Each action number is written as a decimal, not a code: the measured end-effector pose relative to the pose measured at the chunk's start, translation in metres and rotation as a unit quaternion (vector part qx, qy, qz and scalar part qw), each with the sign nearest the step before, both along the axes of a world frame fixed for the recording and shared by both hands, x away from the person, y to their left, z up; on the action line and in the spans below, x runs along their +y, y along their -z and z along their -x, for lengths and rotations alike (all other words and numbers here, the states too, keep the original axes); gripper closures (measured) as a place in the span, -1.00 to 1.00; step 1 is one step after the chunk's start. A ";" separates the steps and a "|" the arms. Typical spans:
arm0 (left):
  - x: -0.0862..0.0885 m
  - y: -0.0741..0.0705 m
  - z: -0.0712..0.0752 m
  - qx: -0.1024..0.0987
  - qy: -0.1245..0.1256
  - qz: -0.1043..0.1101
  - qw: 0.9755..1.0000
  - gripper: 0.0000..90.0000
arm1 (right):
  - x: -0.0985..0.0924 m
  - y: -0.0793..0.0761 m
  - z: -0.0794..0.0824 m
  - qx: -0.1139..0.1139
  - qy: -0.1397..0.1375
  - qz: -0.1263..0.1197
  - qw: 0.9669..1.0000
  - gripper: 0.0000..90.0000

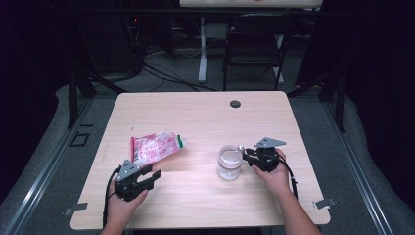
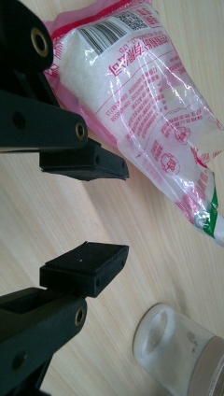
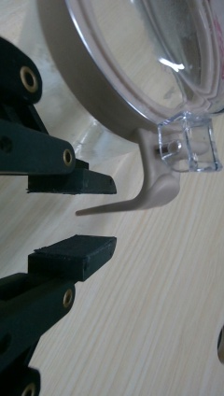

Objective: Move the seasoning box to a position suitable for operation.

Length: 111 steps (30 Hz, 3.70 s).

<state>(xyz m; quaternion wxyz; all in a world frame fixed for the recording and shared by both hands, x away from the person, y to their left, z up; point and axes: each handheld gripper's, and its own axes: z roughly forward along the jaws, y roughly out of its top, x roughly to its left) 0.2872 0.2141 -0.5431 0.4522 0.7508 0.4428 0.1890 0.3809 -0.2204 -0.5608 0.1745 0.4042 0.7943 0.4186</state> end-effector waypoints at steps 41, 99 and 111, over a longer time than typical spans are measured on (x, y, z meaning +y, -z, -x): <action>-0.041 -0.004 -0.011 -0.016 0.075 -0.007 0.997 0.25 | 0.034 -0.005 0.045 -0.002 -0.023 0.047 0.999 0.89; -0.108 -0.028 -0.001 0.061 0.245 -0.005 0.968 1.00 | 0.039 -0.060 0.076 -0.012 -0.048 -0.043 0.998 0.84; -0.117 -0.022 0.001 0.071 0.247 -0.014 0.966 1.00 | 0.039 -0.059 0.077 -0.013 -0.050 -0.051 0.997 0.83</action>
